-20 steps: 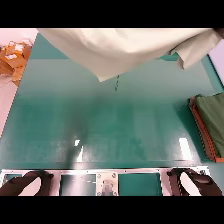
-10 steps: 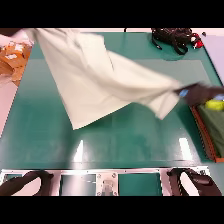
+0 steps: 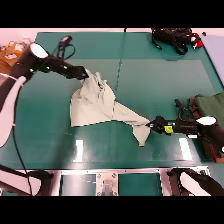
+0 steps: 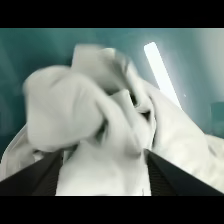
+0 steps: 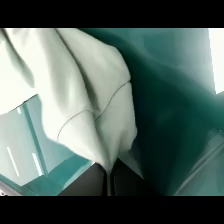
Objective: Fold the shirts.
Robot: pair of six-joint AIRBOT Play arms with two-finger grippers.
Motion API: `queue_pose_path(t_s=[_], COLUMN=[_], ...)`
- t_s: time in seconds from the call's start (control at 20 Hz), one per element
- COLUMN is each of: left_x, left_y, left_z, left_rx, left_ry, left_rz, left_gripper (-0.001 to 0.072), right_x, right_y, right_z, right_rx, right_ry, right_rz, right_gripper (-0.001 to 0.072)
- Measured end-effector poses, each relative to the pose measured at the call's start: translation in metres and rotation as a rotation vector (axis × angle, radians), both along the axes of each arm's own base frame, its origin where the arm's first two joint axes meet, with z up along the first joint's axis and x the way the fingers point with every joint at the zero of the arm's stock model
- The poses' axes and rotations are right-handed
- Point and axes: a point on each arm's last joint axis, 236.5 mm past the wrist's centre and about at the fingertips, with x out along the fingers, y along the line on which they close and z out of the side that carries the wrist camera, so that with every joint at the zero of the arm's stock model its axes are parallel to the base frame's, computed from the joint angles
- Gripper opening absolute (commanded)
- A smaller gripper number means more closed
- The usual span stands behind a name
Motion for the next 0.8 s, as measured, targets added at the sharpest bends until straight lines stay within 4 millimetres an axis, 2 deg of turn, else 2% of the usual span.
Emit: queue_pose_path(t_s=[0.1,0.15,0.2,0.3,0.4,0.45,0.5,0.65,0.7,0.75,0.8], left_x=[-0.001,-0.004,-0.011,-0.031,-0.063,-0.079,-0.099,-0.151,-0.167,-0.179,-0.19], left_y=[0.012,0.023,0.037,0.066,0.097,0.108,0.118,0.134,0.134,0.133,0.129], left_z=[0.001,0.005,0.009,0.017,0.018,0.016,0.01,-0.022,-0.037,-0.051,-0.066], left_rx=[0.006,0.014,0.019,0.028,0.052,0.066,0.084,0.122,0.124,0.116,0.098], left_ry=[0.053,0.087,0.137,0.242,0.363,0.408,0.45,0.544,0.569,0.59,0.609], left_rz=[0.02,0.031,0.043,0.076,0.12,0.144,0.168,0.24,0.26,0.276,0.287], left_gripper=[0.0599,0.0599,0.0599,0.0599,0.0599,0.0599,0.0599,0.06,0.0599,0.0599,0.0599], right_x=[0.013,0.021,0.029,0.04,0.048,0.049,0.05,0.044,0.041,0.037,0.034], right_y=[-0.003,-0.005,-0.007,-0.011,-0.013,-0.014,-0.015,-0.021,-0.024,-0.027,-0.03], right_z=[0.002,0.005,0.01,0.017,0.022,0.023,0.023,0.016,0.013,0.009,0.006], right_rx=[-0.005,-0.013,-0.021,-0.037,-0.048,-0.055,-0.063,-0.102,-0.12,-0.138,-0.155], right_ry=[-0.02,-0.038,-0.059,-0.092,-0.113,-0.118,-0.119,-0.088,-0.073,-0.056,-0.042], right_rz=[0.002,0.004,0.007,0.013,0.017,0.021,0.026,0.045,0.052,0.056,0.063], right_gripper=[0.006,0.0115,0.0217,0.0295,0.0296,0.0344,0.0435,0.0452,0.0458,0.0513,0.0514])
